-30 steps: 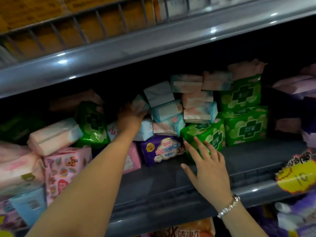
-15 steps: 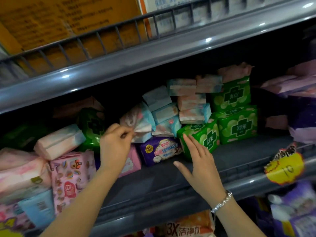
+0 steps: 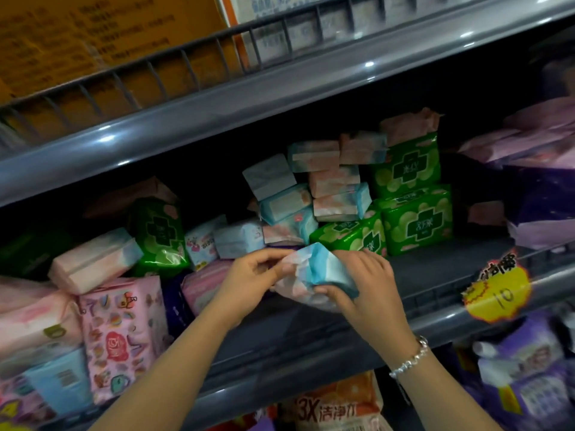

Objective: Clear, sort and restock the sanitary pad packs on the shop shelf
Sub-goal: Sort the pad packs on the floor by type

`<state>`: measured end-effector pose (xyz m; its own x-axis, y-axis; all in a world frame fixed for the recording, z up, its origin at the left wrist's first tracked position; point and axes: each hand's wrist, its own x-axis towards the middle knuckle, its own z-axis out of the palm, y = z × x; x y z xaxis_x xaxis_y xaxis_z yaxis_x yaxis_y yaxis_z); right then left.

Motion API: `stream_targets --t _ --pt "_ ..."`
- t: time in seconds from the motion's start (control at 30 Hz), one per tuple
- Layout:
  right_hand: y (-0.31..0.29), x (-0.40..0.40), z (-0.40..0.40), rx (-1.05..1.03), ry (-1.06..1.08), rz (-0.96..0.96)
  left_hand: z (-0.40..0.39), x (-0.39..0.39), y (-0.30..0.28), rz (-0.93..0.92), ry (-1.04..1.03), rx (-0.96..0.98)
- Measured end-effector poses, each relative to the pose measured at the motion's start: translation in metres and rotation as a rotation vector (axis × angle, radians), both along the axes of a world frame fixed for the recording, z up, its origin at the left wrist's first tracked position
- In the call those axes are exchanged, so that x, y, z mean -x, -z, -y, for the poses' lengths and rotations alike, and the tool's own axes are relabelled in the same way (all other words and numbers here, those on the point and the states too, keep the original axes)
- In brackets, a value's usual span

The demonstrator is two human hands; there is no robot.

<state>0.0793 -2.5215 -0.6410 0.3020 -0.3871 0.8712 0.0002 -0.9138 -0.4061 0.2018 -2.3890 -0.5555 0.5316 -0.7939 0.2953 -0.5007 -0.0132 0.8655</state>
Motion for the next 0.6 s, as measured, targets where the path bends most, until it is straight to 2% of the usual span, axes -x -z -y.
stream_targets --t 0.07,0.1,0.2,0.3,0.37,0.43,0.6 --pt "0.003 0.000 0.006 0.018 0.105 0.006 0.014 -0.005 -0.001 0.001 0.033 -0.019" --pt "0.005 0.000 0.009 0.032 0.149 0.000 0.022 -0.009 -0.004 0.039 -0.026 -0.012" --pt "0.009 -0.004 0.015 0.023 0.239 -0.044 0.049 -0.039 -0.021 0.249 -0.374 0.064" --pt "0.010 -0.009 0.019 -0.044 0.302 -0.053 0.077 -0.068 -0.040 0.406 -0.563 0.119" --pt "0.011 -0.012 0.021 -0.064 0.329 -0.048 0.096 -0.074 -0.051 0.337 -0.629 0.136" --pt "0.012 -0.015 0.023 -0.063 0.343 -0.052 0.112 -0.076 -0.062 0.162 -0.661 0.191" --pt "0.014 -0.018 0.026 -0.081 0.351 -0.061 0.133 -0.095 -0.084 -0.194 -0.681 0.158"
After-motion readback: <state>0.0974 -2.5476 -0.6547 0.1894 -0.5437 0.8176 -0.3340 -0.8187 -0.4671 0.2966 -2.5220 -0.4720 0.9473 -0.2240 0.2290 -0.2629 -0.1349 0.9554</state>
